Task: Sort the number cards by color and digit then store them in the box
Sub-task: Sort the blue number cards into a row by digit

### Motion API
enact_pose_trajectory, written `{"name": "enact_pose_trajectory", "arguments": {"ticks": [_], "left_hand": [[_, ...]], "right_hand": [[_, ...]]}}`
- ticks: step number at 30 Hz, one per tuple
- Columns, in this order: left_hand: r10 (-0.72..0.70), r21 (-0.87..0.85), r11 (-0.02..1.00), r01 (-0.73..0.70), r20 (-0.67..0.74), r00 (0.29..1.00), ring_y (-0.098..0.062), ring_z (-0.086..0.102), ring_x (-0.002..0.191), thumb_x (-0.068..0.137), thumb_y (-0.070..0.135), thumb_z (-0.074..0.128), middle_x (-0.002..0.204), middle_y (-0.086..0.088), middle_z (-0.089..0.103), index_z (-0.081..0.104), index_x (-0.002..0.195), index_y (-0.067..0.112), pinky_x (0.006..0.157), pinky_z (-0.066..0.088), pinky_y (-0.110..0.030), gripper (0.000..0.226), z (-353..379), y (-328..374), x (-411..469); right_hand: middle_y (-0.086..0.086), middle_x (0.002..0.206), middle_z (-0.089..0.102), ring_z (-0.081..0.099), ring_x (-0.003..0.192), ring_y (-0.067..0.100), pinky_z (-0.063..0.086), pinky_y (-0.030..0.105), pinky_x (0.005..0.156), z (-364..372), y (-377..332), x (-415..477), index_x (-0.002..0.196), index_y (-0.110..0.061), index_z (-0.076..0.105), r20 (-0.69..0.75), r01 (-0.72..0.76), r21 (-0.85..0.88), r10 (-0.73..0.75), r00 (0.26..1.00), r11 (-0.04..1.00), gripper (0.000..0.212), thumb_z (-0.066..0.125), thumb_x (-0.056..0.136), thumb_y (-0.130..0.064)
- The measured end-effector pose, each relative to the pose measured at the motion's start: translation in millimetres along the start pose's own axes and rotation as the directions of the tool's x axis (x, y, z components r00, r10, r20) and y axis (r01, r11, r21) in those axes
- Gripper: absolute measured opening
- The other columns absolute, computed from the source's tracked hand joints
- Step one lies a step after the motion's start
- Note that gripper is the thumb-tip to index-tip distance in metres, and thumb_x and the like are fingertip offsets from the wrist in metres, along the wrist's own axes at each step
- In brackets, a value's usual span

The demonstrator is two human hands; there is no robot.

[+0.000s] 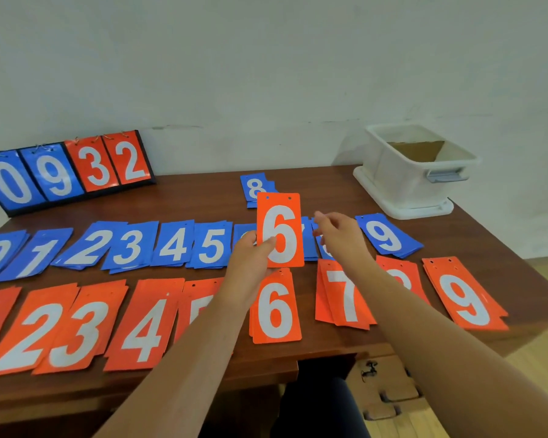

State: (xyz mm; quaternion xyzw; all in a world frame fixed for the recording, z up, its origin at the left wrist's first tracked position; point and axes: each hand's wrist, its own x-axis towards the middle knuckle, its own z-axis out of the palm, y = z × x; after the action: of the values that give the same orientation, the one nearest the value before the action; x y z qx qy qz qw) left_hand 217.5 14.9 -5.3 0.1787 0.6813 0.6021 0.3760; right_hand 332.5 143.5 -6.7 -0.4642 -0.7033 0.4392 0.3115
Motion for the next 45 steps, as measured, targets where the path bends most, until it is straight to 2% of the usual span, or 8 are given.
{"name": "enact_pose_trajectory", "arguments": {"ticks": [4,8,13,17,26,36,41,45], "left_hand": [[0.022,0.047,0.999,-0.025,0.067,0.998,-0.021,0.065,0.109,0.098,0.029,0.06,0.126,-0.003,0.064,0.053,0.133,0.022,0.088,0.059,-0.041,0.037,15,-1,-12],[0.078,0.203,0.974,-0.104,0.134,0.988,-0.019,0.066,0.107,0.099,0.03,0.058,0.124,-0.002,0.066,0.056,0.131,0.021,0.086,0.059,-0.037,0.034,17,-2,-24],[0.238,0.594,0.754,-0.281,0.151,0.959,-0.011,0.06,0.098,0.096,0.03,0.059,0.113,0.003,0.063,0.058,0.119,0.022,0.076,0.048,-0.026,0.024,-22,-8,-24],[0.186,0.691,0.67,-0.271,0.197,0.963,-0.005,0.061,0.085,0.094,0.027,0.064,0.1,0.006,0.065,0.053,0.126,0.024,0.065,0.044,-0.018,0.035,-47,-24,-25],[0.253,0.861,0.337,-0.381,0.308,0.917,-0.015,0.06,0.103,0.09,0.025,0.069,0.117,-0.002,0.062,0.062,0.127,0.016,0.091,0.053,-0.03,0.038,-48,-59,-24],[0.395,0.795,0.483,-0.368,0.177,0.901,-0.015,0.057,0.093,0.093,0.021,0.062,0.107,0.0,0.062,0.062,0.104,0.016,0.074,0.04,-0.024,0.012,-58,6,44],[0.376,0.749,0.588,-0.307,0.083,0.923,-0.01,0.06,0.081,0.094,0.022,0.058,0.101,0.004,0.063,0.064,0.105,0.018,0.061,0.043,-0.021,0.013,-50,44,110],[0.337,0.697,0.665,-0.269,0.042,0.941,-0.013,0.062,0.082,0.092,0.02,0.057,0.097,0.002,0.065,0.064,0.1,0.018,0.066,0.049,-0.026,0.011,-40,49,173]], "right_hand": [[-0.01,0.088,0.069,0.066,0.074,0.003,0.05,0.013,0.055,-4,-16,-31,0.104,-0.019,0.065,0.092,0.026,0.192,-0.045,0.995,0.981,0.017,0.055,0.098,-0.032],[-0.007,0.093,0.07,0.068,0.072,0.002,0.046,0.009,0.049,-17,-9,-43,0.101,-0.019,0.065,0.09,-0.026,0.166,0.011,0.996,0.986,0.01,0.061,0.096,-0.027],[0.003,0.093,0.07,0.069,0.075,0.015,0.051,0.023,0.053,-19,0,-54,0.1,-0.016,0.062,0.077,-0.08,0.031,0.077,0.994,0.996,0.019,0.073,0.087,-0.024],[0.005,0.097,0.068,0.067,0.089,0.021,0.056,0.035,0.075,14,11,-65,0.098,-0.014,0.062,0.156,-0.084,-0.118,0.102,0.983,0.99,0.025,0.078,0.081,-0.023],[0.005,0.12,0.06,0.058,0.108,0.021,0.051,0.03,0.084,51,26,-89,0.119,-0.015,0.056,0.162,0.057,-0.622,0.057,0.985,0.781,0.03,0.059,0.095,-0.034],[0.012,0.115,0.054,0.054,0.104,0.027,0.05,0.04,0.085,38,-9,-14,0.113,-0.008,0.057,0.099,0.195,-0.623,-0.171,0.98,0.757,0.037,0.051,0.095,-0.04],[0.011,0.115,0.053,0.052,0.106,0.03,0.049,0.043,0.089,49,-26,57,0.111,-0.008,0.054,0.101,0.196,-0.565,-0.168,0.981,0.802,0.033,0.05,0.095,-0.037],[0.012,0.112,0.053,0.051,0.102,0.03,0.048,0.041,0.086,73,-23,115,0.105,-0.006,0.051,0.126,0.197,-0.561,-0.152,0.98,0.804,0.026,0.049,0.095,-0.03]]}}
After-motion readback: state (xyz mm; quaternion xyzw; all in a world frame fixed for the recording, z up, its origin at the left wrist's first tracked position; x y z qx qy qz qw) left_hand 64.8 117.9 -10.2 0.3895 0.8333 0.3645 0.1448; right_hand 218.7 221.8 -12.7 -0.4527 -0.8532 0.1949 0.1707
